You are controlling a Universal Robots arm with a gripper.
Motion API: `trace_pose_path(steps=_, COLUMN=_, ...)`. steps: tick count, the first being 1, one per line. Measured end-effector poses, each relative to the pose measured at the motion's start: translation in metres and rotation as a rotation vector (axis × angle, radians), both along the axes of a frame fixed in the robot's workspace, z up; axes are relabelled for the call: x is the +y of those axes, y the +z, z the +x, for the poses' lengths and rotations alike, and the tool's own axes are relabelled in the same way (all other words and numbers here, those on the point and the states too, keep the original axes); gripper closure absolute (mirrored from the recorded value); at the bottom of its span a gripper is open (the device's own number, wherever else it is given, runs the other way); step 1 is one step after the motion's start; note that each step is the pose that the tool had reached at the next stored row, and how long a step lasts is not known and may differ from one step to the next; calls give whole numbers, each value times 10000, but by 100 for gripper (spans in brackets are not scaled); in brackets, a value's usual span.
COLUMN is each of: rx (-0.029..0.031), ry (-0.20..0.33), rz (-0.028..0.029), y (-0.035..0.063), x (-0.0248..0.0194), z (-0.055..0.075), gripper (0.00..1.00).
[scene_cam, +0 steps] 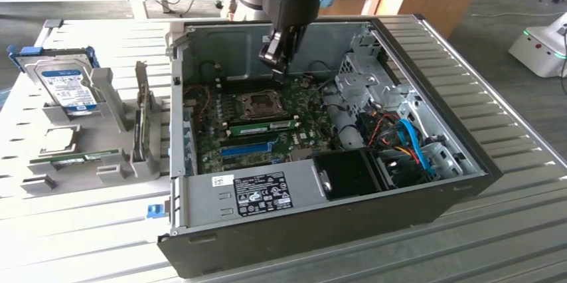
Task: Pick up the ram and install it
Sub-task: 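Press down the ram until it locks into place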
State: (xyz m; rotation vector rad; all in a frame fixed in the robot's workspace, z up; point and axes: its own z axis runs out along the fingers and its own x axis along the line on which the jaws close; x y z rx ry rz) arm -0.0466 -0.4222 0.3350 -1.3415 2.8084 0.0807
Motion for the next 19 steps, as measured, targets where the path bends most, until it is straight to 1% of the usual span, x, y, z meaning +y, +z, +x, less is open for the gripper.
trace_pose_path(steps=19, rx=1, ry=-2399, rz=-35, y=0, x=0, z=0, gripper=89)
